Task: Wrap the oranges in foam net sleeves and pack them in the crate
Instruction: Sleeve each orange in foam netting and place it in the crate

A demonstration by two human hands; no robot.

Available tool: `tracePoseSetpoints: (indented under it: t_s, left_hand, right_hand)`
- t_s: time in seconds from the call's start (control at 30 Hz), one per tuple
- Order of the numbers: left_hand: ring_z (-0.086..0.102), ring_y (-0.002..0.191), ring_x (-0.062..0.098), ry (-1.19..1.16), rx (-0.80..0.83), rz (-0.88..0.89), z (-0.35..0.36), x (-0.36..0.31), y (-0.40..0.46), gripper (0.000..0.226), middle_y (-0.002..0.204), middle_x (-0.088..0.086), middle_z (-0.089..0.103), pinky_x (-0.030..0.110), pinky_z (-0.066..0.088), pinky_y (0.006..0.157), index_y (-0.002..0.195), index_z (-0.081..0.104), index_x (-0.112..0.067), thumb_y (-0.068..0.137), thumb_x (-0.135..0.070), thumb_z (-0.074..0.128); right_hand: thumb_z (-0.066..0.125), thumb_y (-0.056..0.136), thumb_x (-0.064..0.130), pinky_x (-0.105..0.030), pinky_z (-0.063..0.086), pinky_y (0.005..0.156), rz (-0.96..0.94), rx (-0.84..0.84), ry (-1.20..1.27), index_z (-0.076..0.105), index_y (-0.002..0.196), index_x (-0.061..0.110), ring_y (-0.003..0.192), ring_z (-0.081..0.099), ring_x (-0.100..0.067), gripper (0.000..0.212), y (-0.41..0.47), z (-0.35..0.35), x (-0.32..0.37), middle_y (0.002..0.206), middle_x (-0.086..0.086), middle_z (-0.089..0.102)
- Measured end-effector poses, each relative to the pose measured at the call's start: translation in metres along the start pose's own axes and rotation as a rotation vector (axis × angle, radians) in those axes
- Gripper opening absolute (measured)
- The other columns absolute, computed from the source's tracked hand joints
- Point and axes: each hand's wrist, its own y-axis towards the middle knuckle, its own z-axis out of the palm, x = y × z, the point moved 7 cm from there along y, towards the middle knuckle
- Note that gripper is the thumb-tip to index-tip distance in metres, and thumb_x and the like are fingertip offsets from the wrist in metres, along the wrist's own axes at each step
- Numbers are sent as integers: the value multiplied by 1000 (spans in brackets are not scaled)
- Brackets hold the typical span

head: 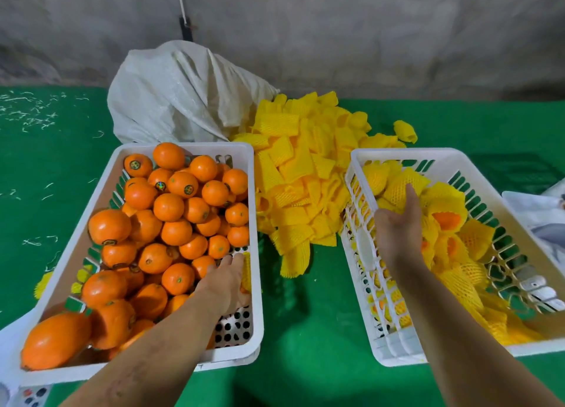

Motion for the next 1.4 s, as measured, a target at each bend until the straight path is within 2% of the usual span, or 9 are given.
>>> tracePoseSetpoints:
  t_s: [0.07,0.2,0.33,0.47,0.6,0.7,0.9,1.07,1.4]
  left_hand:
    - [41,145,36,-26,-4,-26,2,6,3,68,160,13,35,43,38,119,161,31,-16,103,-25,66]
    - [47,136,38,-24,-97,-33,-4,20,1,75,149,11,43,47,43,113,158,39,-18,96,-44,71]
    - [60,102,32,-297,-286,-56,-25,39,-11,53,115,9,55,40,52,79,125,63,-18,86,-52,76]
    - [65,72,19,-823,-456,41,-42,46,-39,19,88,8,73,43,56,67,96,76,-26,84,-41,76]
    - [67,100,-9,-1059,-514,200,-48,25,-73,29,109,-32,72,12,54,74,101,69,-66,92,-40,76]
    - [70,108,0,-1281,-515,220,-37,17,-81,33,119,-18,74,15,57,80,122,69,-45,91,-37,78]
    - [71,120,18,-1661,-450,216,-19,6,-81,55,136,-1,69,43,58,102,145,53,-31,96,-44,73]
    - [75,100,27,-1865,-483,84,-20,5,-83,44,130,7,69,38,62,79,142,54,-34,106,-58,47]
    - [71,118,29,-1775,-346,243,-24,-2,-78,80,140,14,58,54,59,100,134,44,-28,72,-56,88]
  right_hand:
    - [58,100,19,-13,54,77,-177,87,-238,21,163,27,131,54,-23,73,-6,8,-2,166,-2,28]
    - [62,101,19,-54,37,118,-427,253,-611,28,162,15,156,23,-34,70,-23,30,4,172,-10,13]
    - [64,100,24,-53,31,122,-378,388,-540,26,163,18,157,16,-28,74,-67,57,6,171,-5,12]
    - [65,98,34,-29,44,110,-426,674,-359,27,157,40,137,40,-9,71,-146,108,11,151,19,25]
    - [65,97,45,-13,52,78,-120,810,-51,47,139,55,108,59,4,46,-181,146,17,126,22,53]
    - [62,102,40,-14,53,74,80,695,123,66,118,44,102,68,1,18,-170,150,19,115,16,70]
    - [66,100,28,-18,53,69,97,627,102,74,106,26,86,70,-6,11,-158,143,26,99,5,76]
    - [67,88,23,-31,52,64,411,788,355,68,104,13,74,63,-20,18,-164,143,30,89,-11,66]
    - [67,86,62,-19,53,57,-232,880,-13,73,97,51,68,70,-1,16,-153,122,64,88,18,75]
